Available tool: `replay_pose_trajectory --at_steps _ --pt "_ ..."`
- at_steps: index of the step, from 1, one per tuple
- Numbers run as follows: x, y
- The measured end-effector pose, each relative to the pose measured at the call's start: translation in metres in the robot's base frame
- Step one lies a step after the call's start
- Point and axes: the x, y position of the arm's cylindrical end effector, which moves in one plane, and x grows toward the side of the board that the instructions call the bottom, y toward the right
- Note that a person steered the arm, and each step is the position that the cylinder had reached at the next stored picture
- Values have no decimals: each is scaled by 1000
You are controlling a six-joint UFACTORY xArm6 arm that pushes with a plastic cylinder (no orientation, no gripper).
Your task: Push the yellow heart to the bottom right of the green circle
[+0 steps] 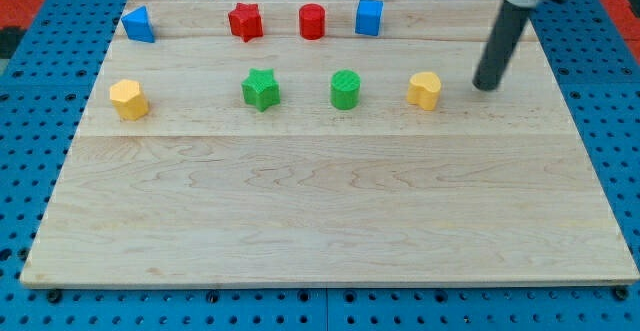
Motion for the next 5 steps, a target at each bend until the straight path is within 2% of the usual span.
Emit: replay_pose_trajectory --at_steps 2,4,5 --pt "-2 -9" --pt "-14 -102" --pt "47 -71"
